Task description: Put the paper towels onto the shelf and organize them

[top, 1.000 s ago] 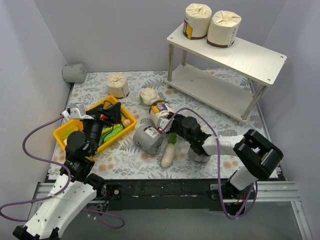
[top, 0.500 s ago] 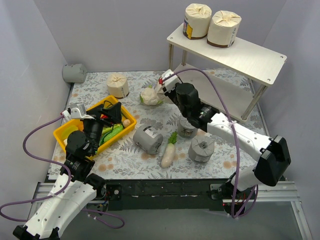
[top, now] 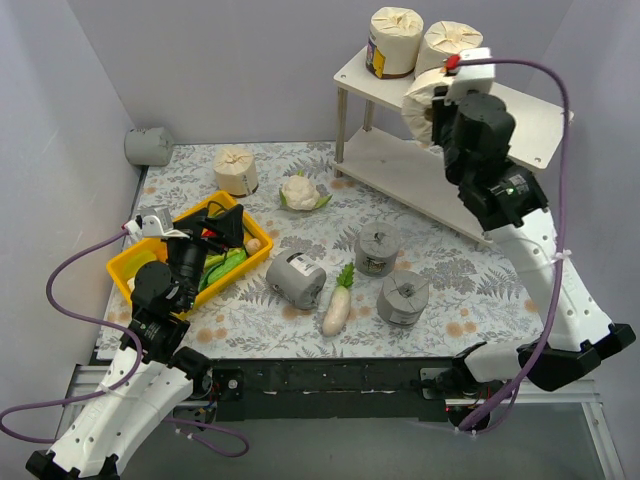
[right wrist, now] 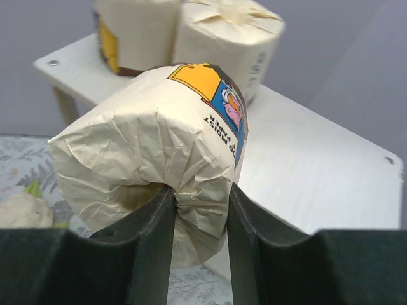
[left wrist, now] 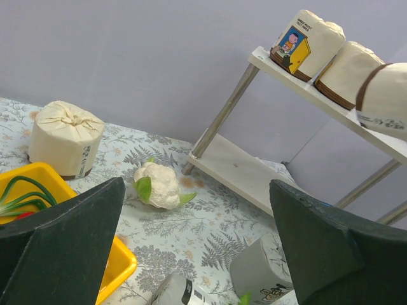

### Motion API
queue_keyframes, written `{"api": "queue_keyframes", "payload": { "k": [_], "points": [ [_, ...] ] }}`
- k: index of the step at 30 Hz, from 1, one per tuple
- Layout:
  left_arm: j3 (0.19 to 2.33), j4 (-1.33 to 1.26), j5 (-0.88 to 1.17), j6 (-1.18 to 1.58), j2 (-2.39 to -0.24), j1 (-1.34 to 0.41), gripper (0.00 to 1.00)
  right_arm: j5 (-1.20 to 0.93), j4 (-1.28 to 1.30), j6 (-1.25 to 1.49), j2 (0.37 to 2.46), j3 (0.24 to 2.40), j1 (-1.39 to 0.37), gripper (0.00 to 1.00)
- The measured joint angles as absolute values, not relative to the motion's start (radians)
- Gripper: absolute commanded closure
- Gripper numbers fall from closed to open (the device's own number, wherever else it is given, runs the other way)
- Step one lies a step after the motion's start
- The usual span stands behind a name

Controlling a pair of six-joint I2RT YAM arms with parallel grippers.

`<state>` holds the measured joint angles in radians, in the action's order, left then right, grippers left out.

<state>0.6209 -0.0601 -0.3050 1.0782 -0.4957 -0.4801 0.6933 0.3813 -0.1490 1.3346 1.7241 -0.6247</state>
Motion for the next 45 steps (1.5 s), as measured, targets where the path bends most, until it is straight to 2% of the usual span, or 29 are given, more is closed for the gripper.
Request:
{"api": "queue_keyframes", "payload": {
  "k": [4, 10, 16, 21, 25, 45],
  "points": [
    [0.621, -0.060, -0.303, 1.079, -0.496, -0.480, 0.02, 0.693, 0.501, -0.095, 1.340, 1.833, -0.483, 0.65],
    [0.621, -0.060, -0.302, 1.078, -0.495, -0.480, 0.02, 0.656, 0.629, -0.041, 1.378, 1.971, -0.371, 0.65],
    [0.621, -0.060, -0.300, 1.079, -0.495, -0.480, 0.02, 0.564, 0.718, 0.035, 1.432, 2.017, -0.247, 0.64],
    [0.621, -0.060, -0.299, 1.078, -0.495, -0.480, 0.02, 0.473, 0.758, 0.100, 1.500, 2.078, -0.163, 0.56],
    [0.621, -0.060, -0.300, 1.078, -0.495, -0.480, 0.02, 0.401, 0.761, 0.141, 1.512, 2.093, -0.108, 0.49],
    [0.621, -0.060, -0.300, 1.078, -0.502, -0.480, 0.02, 0.241, 0.727, 0.193, 1.616, 2.205, 0.023, 0.42]
  ]
}}
